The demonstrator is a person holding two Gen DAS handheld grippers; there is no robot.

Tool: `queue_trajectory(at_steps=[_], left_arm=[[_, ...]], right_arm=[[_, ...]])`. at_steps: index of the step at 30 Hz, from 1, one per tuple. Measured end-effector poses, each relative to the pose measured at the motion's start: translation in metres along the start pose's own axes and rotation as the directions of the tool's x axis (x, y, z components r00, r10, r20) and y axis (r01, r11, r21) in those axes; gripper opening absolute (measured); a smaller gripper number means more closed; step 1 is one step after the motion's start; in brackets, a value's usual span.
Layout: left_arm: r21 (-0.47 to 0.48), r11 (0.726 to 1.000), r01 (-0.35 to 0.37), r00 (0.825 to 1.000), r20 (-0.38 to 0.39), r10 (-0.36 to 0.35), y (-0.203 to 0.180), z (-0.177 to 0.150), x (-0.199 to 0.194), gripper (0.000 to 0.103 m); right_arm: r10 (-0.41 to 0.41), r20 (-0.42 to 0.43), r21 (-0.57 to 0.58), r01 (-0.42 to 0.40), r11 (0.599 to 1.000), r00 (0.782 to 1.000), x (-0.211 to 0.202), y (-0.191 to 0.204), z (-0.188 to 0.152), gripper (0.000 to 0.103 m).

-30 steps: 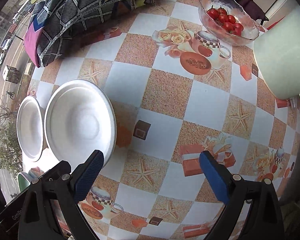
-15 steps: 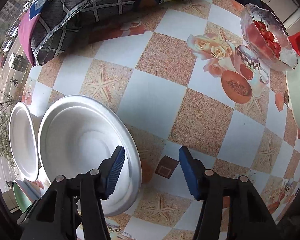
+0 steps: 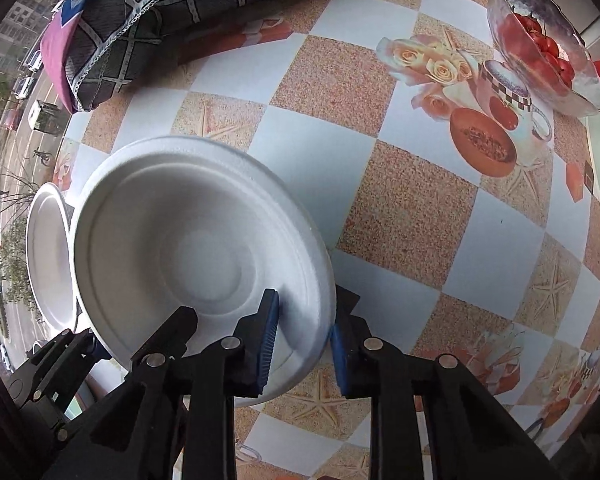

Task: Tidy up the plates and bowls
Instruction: 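Lift the second white bowl and carry it over the first bowl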

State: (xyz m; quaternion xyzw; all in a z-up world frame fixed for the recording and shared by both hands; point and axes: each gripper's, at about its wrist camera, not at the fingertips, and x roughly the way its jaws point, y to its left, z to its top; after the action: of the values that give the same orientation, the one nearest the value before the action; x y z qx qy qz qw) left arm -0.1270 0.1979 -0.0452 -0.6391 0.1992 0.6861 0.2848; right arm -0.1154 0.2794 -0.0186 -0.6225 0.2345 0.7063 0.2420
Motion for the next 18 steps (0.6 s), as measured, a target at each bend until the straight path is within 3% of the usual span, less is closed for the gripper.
queue_trajectory(at_steps=[6,18], left_arm=[[0.154,0.988,0.005,1.0,-0.021,-0.002,-0.026,-0.009,0.003,0.033],[0.344,0.938,0.04,0.995,-0.1,-0.005,-0.051,-0.084,0.003,0.034]], right_arm=[[-0.014,-0.046,-0.002,0.013,1.0,0.999,0.001,-0.013,-0.021,0.026],[-0.019,-0.119,0.03,0.023,0.999,0.993,0.003,-0.032,-0.132,0.027]])
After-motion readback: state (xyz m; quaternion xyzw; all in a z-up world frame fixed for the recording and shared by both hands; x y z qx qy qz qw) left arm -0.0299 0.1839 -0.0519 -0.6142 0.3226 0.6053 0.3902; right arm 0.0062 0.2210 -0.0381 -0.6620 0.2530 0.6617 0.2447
